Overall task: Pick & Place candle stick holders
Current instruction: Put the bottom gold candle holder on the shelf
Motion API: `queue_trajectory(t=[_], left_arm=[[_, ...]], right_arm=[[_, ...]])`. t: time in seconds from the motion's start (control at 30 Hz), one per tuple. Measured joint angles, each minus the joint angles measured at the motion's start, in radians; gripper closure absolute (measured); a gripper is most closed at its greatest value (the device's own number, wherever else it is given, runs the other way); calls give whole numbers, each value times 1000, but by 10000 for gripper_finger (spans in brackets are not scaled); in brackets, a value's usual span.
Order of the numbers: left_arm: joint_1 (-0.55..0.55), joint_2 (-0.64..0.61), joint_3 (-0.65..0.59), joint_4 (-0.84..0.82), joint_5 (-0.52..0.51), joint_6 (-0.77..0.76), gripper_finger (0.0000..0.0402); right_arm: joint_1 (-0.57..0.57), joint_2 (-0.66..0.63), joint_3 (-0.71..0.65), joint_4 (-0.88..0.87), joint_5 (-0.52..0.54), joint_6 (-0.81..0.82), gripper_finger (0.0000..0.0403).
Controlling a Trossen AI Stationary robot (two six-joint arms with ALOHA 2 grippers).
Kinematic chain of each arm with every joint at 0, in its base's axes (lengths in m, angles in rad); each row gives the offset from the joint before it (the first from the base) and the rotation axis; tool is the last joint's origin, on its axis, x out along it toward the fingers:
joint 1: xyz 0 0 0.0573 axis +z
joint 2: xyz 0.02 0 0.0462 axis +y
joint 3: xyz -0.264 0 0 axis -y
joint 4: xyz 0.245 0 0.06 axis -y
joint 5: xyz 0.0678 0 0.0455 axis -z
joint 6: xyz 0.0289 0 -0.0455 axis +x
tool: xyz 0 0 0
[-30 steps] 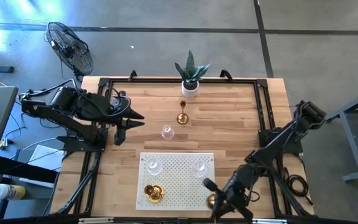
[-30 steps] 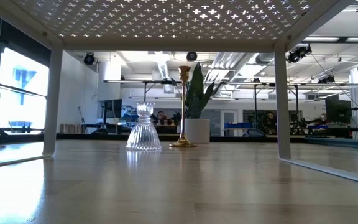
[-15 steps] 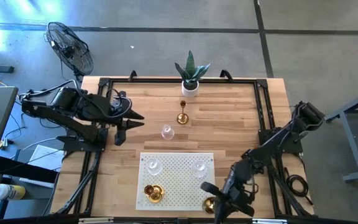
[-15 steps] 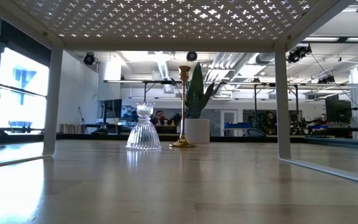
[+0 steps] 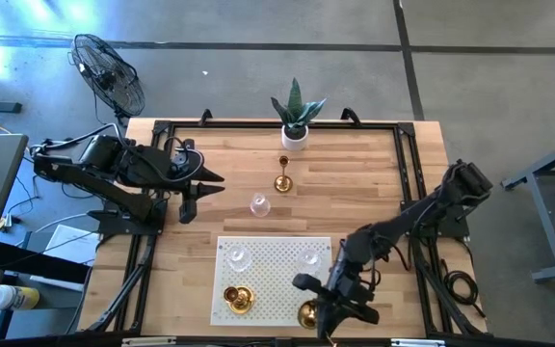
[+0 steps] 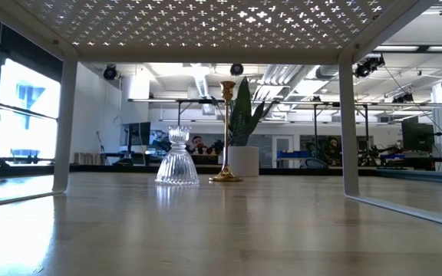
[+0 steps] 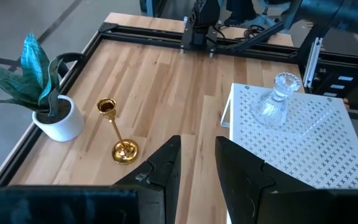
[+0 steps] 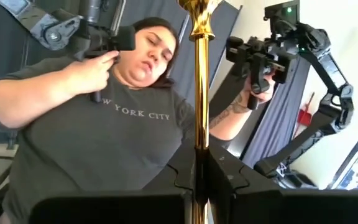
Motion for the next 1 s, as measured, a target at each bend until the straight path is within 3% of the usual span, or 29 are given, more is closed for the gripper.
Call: queue_trajectory(t=[0.27,0.4,0.7,1.0], left_arm=[[0,0,0,-1,0,7,307],[0,0,0,-2,0,7,307],[0,0,0,-3,-2,23,307],[0,0,0,-3,-2,23,307]], right_arm=[[-107,31,209,-294,-57,2,397],[-195,51,293,-405,-182,11,397],[-333,103,312,-403,-545,70,397],[-386,144,311,-257,-685,158,397]])
